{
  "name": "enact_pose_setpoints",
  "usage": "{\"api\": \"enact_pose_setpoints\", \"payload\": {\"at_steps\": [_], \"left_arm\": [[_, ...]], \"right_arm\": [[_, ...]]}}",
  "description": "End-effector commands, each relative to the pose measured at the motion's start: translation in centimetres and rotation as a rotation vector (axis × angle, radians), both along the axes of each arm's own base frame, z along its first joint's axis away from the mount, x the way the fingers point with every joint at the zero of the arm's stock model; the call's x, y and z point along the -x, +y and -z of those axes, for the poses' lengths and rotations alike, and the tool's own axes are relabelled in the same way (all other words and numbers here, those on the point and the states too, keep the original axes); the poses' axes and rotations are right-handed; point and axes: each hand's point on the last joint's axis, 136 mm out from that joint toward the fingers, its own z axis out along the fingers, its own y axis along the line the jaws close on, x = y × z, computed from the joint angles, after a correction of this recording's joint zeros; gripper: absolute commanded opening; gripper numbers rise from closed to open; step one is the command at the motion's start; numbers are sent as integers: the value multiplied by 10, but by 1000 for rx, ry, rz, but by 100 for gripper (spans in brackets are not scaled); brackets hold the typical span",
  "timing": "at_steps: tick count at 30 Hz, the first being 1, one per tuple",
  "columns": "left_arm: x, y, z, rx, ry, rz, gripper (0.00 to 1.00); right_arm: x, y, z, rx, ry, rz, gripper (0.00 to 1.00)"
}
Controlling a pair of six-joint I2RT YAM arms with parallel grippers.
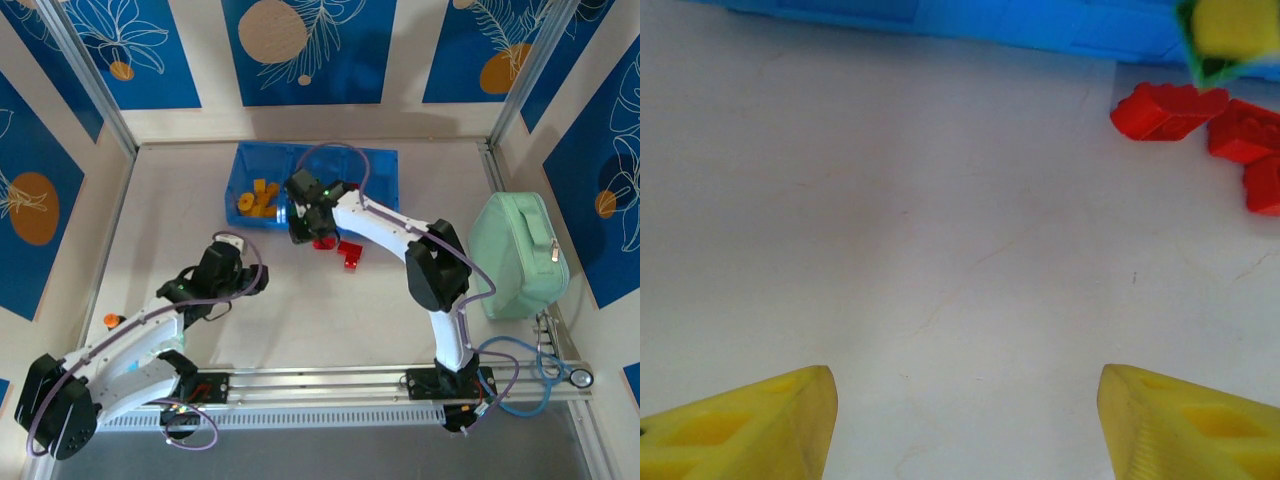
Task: Sort the legos into containers by color
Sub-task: Place the lego in the container, then pick up the lego from the center of the table.
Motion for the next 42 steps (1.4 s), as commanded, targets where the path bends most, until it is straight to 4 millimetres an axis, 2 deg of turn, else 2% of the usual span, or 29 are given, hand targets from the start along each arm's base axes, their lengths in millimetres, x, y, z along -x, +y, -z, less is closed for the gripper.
{"api": "enact_pose_setpoints", "payload": {"at_steps": [1, 8, 14, 16, 20, 23, 31, 36, 42], "left_arm": [[5, 3, 4, 11, 17, -9, 69], [18, 12, 6, 28, 27, -33, 69], [26, 20, 5, 23, 25, -50, 69], [27, 22, 6, 22, 24, -53, 69], [27, 22, 5, 20, 18, -53, 69], [25, 21, 3, 22, 14, -52, 69], [26, 21, 6, 28, 18, -52, 69], [26, 18, 8, 42, 25, -46, 69], [20, 5, 10, 69, 29, -9, 70]], "right_arm": [[-24, -9, -10, 31, -20, -9, 33], [-69, -8, -20, 28, -56, 15, 33], [-90, -12, -12, 58, -57, 39, 34], [-93, -15, -13, 71, -65, 49, 39], [-95, -16, -26, 80, -101, 57, 57], [-92, -17, -39, 88, -137, 54, 62], [-71, -30, -68, 43, -181, 57, 63], [-49, -57, -66, 30, -164, 102, 65], [-18, -92, -48, 26, -117, 162, 70]]}}
